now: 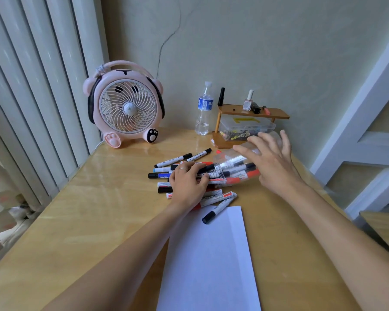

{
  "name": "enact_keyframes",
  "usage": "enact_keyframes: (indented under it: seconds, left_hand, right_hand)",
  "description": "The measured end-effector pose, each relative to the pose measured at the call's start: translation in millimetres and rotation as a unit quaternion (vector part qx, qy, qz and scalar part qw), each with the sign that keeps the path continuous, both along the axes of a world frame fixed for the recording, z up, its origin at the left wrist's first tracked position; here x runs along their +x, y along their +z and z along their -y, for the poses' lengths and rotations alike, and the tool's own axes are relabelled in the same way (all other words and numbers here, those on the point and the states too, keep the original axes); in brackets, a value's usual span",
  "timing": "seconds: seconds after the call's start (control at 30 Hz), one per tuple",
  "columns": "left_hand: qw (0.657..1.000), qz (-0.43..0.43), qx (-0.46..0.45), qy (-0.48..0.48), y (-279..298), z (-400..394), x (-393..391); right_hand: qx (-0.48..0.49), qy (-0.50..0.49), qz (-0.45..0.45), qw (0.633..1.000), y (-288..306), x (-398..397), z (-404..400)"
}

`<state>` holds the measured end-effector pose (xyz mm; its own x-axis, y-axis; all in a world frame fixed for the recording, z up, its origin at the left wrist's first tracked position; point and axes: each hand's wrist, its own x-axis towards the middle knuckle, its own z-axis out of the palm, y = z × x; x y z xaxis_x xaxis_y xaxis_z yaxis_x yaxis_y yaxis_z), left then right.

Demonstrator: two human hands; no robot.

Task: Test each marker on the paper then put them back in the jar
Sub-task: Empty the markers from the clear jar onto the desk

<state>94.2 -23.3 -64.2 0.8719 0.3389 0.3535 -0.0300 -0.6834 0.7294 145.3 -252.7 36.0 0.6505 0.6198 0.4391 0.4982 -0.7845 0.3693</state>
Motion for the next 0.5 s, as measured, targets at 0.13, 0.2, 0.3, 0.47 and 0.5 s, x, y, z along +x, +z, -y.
enact_keyframes:
  seconds: [0.13, 0.2, 0.3, 0.47, 0.5]
  left_hand:
    - [0.999, -0.020, 0.030, -0.001, 0.9, 1.2, -0.5]
    - [0.999, -0.031, 0.040, -0.003, 3.4, 1.7, -1.9]
    - [0.997, -0.041, 0.059, -0.007, 5.3, 0.3, -4.1]
    - [0.995, -0.046, 0.086, -0.022, 3.3, -6.6, -7.8]
    - [0.994, -0.046, 0.094, -0.025, 2.7, -7.8, -8.4]
  right_hand:
    - [-0.027, 0.005, -0.001, 1.000, 3.4, -3.7, 2.9]
    - [-0.030, 0.004, 0.014, 0.999, 5.0, -5.6, 4.6]
    - [-0.021, -0.024, 0.035, 0.999, 10.0, -7.3, 11.4]
    - [0.018, -0.061, 0.007, 0.998, 7.6, -6.4, 31.0]
    - [0.017, -0.066, -0.003, 0.998, 5.9, -6.1, 35.1]
